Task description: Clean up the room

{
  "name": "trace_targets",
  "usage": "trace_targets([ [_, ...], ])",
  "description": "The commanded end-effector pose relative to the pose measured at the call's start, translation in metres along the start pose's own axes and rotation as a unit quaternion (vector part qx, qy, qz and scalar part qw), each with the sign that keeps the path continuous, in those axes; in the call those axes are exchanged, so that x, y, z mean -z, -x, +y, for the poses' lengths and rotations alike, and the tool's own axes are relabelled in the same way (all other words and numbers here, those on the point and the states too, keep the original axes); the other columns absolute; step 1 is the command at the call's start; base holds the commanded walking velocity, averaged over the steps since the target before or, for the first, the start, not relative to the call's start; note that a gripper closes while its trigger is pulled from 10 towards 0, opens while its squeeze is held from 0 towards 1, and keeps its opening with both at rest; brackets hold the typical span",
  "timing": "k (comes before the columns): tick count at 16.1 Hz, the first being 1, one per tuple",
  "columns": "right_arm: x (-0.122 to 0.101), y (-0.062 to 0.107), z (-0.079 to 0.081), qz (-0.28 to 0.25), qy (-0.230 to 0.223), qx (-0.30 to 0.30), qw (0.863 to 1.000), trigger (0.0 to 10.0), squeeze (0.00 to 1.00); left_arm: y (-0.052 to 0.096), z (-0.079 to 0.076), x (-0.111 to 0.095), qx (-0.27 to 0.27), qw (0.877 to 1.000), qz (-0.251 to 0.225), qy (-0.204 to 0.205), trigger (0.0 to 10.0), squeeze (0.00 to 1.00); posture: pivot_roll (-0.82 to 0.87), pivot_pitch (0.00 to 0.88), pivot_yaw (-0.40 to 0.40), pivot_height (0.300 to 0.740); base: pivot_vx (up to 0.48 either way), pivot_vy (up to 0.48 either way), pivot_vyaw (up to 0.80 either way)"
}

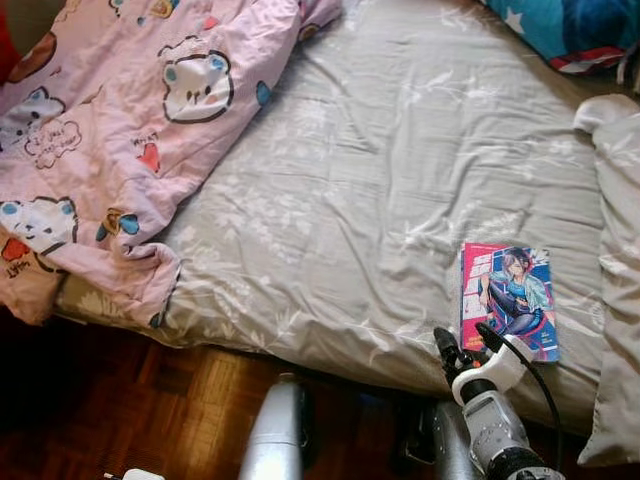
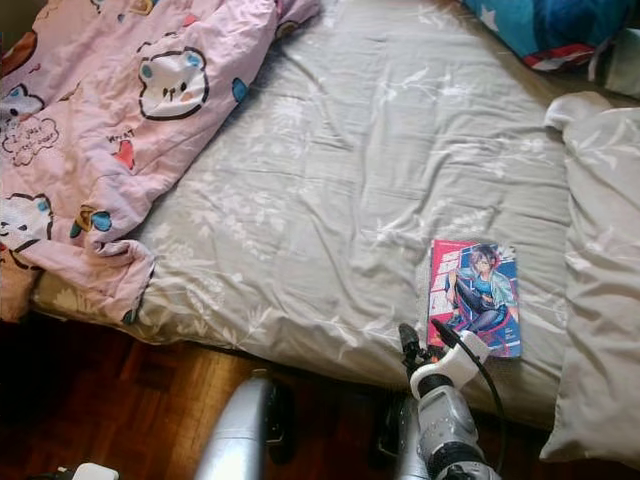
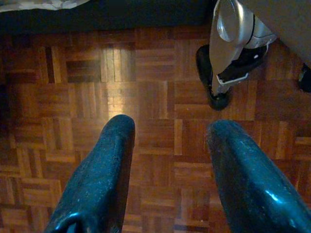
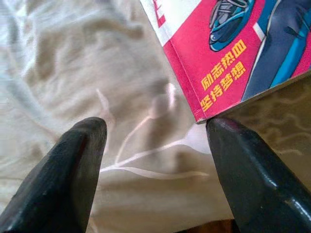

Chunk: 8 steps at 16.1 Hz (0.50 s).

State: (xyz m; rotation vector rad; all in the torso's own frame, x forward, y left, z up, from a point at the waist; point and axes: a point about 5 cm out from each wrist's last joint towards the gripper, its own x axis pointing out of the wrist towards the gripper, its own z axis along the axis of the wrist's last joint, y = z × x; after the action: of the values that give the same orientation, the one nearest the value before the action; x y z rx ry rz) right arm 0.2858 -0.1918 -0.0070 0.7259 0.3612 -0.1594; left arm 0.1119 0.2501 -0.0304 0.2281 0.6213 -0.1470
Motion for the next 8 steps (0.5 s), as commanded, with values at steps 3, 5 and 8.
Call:
trace_targets([
  [3,0.015,0.005,-0.004,0.027,0.001,0.002,1.000,10.0,0.00,0.012,0.003,0.019,-0.007,0.999,0.045,0.009,10.0,0.00,0.28,0.514,0.190,0.642,0.000,0.000,0.00],
  [5,0.016,0.007,-0.007,0.029,0.004,0.008,1.000,10.0,0.00,0.009,0.001,0.020,-0.004,0.999,0.047,0.011,10.0,0.00,0.27,0.507,0.182,0.642,0.000,0.000,0.00],
  [8,0.027,0.018,-0.021,0.038,0.051,0.025,0.998,10.0,0.00,-0.002,-0.006,0.021,0.003,0.998,0.053,0.017,10.0,0.00,0.23,0.476,0.157,0.642,0.000,0.000,0.00],
])
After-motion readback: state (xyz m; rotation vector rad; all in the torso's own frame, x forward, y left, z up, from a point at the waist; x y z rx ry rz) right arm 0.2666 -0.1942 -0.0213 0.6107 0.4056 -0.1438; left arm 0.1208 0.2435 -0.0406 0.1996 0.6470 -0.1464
